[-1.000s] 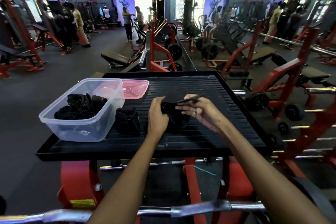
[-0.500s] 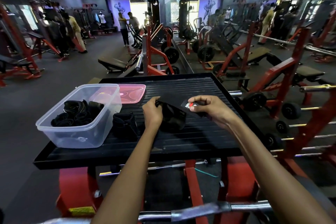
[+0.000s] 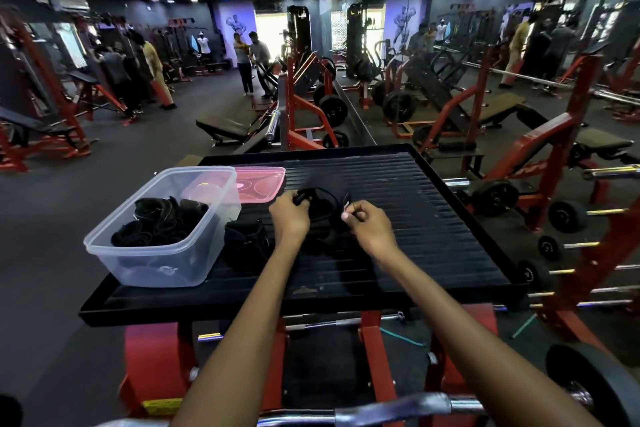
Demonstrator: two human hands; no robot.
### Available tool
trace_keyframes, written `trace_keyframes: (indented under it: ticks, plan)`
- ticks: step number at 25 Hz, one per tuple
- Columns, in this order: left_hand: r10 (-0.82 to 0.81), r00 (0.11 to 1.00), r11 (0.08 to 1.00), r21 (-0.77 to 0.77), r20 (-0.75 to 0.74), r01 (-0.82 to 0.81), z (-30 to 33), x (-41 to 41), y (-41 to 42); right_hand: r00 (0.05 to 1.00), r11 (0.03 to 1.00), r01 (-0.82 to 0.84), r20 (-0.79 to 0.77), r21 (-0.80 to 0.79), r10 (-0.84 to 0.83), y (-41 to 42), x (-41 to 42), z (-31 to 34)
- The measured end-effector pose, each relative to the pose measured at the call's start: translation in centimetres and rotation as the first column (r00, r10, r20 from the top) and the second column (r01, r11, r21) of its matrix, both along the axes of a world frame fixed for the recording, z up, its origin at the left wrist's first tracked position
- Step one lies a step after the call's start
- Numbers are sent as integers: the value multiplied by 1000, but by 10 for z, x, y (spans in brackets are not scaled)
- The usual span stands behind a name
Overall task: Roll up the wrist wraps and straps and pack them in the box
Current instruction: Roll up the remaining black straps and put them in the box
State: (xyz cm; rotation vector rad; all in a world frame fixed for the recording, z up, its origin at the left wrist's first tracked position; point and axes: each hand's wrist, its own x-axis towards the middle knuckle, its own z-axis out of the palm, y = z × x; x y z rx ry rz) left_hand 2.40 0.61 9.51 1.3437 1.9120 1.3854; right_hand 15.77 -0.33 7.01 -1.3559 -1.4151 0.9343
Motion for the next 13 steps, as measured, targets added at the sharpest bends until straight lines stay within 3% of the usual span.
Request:
trace_keyframes:
  ticks: [2,4,5,7,9,11,13]
  plan:
    - [-15,1000,1000,10,-10,15,0,1,-1,923,984,-100,-383,-144,38,-1,-6,9]
    - [-32,999,999,36,-36,34,-4,4,-3,672,944,-262,-740,-202,28,0,-6,16]
    - [-49,998,997,61,-39,51,-6,7,-5,601,930,-302,-799,-212,12,2,-4,16]
    - [-121,992,988,90,-27,123,-11,16,-13,613,928,-285,-790,-241,-17,4,0,15]
    - [-219,970,974,86,108,211,-13,22,-16,623,935,-221,-778,-279,-85,7,2,14]
    - [-286,854,956,67,434,286,-13,23,-13,608,931,-212,-786,-297,-112,10,5,11]
    - [-228,700,946,-14,677,323,-8,20,-13,683,919,-250,-729,-306,-57,11,7,13]
